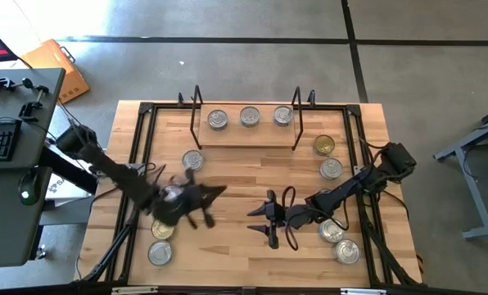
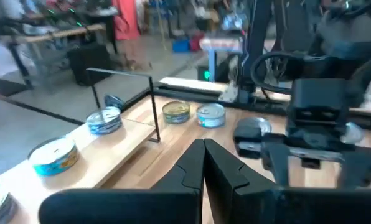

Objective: Stack canned seafood by type on shelf
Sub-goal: Put the green tuna can on the shelf

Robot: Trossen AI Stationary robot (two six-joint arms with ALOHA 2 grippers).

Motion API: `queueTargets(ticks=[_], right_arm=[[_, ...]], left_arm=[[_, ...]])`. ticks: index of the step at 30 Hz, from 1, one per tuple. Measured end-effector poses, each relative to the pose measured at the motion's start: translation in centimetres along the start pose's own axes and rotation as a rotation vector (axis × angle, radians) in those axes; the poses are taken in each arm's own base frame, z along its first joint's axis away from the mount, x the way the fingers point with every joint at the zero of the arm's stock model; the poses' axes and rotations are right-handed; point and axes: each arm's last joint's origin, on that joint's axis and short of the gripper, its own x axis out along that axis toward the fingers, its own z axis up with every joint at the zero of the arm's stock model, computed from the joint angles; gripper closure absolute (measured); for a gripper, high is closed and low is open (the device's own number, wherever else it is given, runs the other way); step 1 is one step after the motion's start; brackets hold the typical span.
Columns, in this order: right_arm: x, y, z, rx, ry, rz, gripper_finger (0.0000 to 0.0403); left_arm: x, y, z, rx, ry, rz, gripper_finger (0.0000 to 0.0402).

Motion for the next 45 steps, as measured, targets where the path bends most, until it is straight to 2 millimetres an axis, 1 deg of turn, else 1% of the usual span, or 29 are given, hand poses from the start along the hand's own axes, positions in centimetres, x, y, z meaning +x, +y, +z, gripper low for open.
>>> queueTargets(ticks=[2,5,8,10,13,17,19,20,22,25,29,33,36,39,45], right_arm=[[0.0,0.0,-0.1,-0.002,0.006,-0.002,0.0219],[0.0,-0.1,-0.1,-0.003,0.007,-0.003,0.0219],[0.1,-0.4,0.0,-0.009,0.003,-0.022,0.0219],[0.2,-0.7,0.1,-0.013,0.000,-0.036,0.0219],[0.4,-1.2,0.2,0.001,0.000,-0.050,0.0219],[0.4,-1.2,0.2,0.022,0.001,-0.051,0.0219],[0.4,-1.2,0.1,0.014,0.008,-0.052,0.0219],[0.4,-1.2,0.1,0.006,0.012,-0.052,0.0219],[0.4,-1.2,0.0,-0.004,0.019,-0.055,0.0219],[0.4,-1.3,-0.2,-0.007,0.034,-0.060,0.0219],[0.4,-1.3,-0.3,-0.011,0.047,-0.064,0.0219],[0.3,-1.2,-0.3,-0.008,0.049,-0.062,0.0219],[0.3,-1.2,-0.3,0.008,0.049,-0.062,0.0219],[0.3,-1.3,-0.4,0.009,0.053,-0.063,0.0219],[0.3,-1.3,-0.4,0.007,0.058,-0.064,0.0219]], left_arm=[[2.1,1.2,1.6,0.028,0.086,-0.005,0.0401],[5.0,4.2,3.7,0.072,0.290,0.075,0.0401],[7.7,8.1,5.2,0.097,0.504,0.169,0.0401],[9.7,11.0,5.8,0.084,0.648,0.174,0.0401],[12.8,15.6,5.9,0.023,0.798,0.189,0.0401],[16.7,21.6,5.1,-0.062,0.892,0.228,0.0401],[18.6,24.0,4.3,-0.092,0.929,0.264,0.0401],[19.5,24.7,3.8,-0.089,0.944,0.272,0.0401],[21.1,25.7,2.7,-0.064,1.004,0.275,0.0401],[23.0,26.1,0.9,-0.029,1.119,0.273,0.0401],[24.6,26.3,-1.3,0.042,1.191,0.348,0.0401],[25.6,26.6,-3.3,0.065,1.245,0.356,0.0401],[25.9,27.2,-3.9,0.063,1.255,0.374,0.0402],[26.1,27.7,-4.0,0.089,1.246,0.391,0.0402],[26.1,27.8,-3.9,0.127,1.247,0.398,0.0402]])
